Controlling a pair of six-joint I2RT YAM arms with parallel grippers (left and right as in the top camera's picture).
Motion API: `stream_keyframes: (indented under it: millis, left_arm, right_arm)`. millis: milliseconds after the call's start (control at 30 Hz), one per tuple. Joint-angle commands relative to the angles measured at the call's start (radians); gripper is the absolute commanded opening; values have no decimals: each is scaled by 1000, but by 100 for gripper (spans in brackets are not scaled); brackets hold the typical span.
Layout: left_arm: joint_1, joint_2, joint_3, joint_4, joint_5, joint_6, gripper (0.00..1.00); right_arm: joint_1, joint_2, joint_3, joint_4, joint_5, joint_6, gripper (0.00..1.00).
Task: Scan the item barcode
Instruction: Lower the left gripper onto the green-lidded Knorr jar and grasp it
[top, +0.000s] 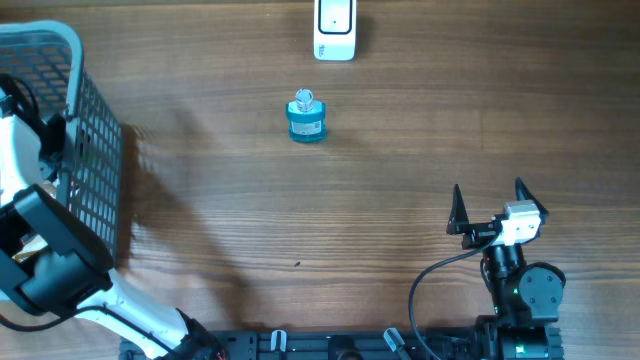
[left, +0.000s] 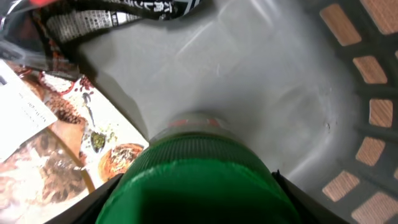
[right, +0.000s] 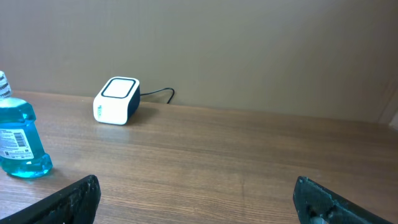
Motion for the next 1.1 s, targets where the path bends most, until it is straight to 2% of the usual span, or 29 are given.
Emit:
stream_keyframes:
  millis: [0, 300, 400, 433, 600, 733, 1067]
  left_arm:
    - [6, -83, 101, -43, -14, 5, 67]
    - [58, -241, 304, -205, -10, 5, 72]
    - [65, -269, 303, -217, 3, 1, 89]
    - [65, -263, 299, -222, 11, 1, 100]
    - [62, -182, 246, -220, 91, 0, 100]
    - [61, -85, 239, -219, 96, -55, 100]
    - [-8, 66, 230, -199, 87, -18, 100]
  right_arm:
    - [2, -8, -1, 3, 9, -8, 100]
    - [2, -8, -1, 3, 9, -8, 100]
    - [2, -8, -1, 3, 9, -8, 100]
    - [1, -8, -1, 2, 9, -8, 100]
    - [1, -8, -1, 2, 9, -8, 100]
    - [1, -8, -1, 3, 9, -8, 100]
    - [1, -8, -1, 3, 9, -8, 100]
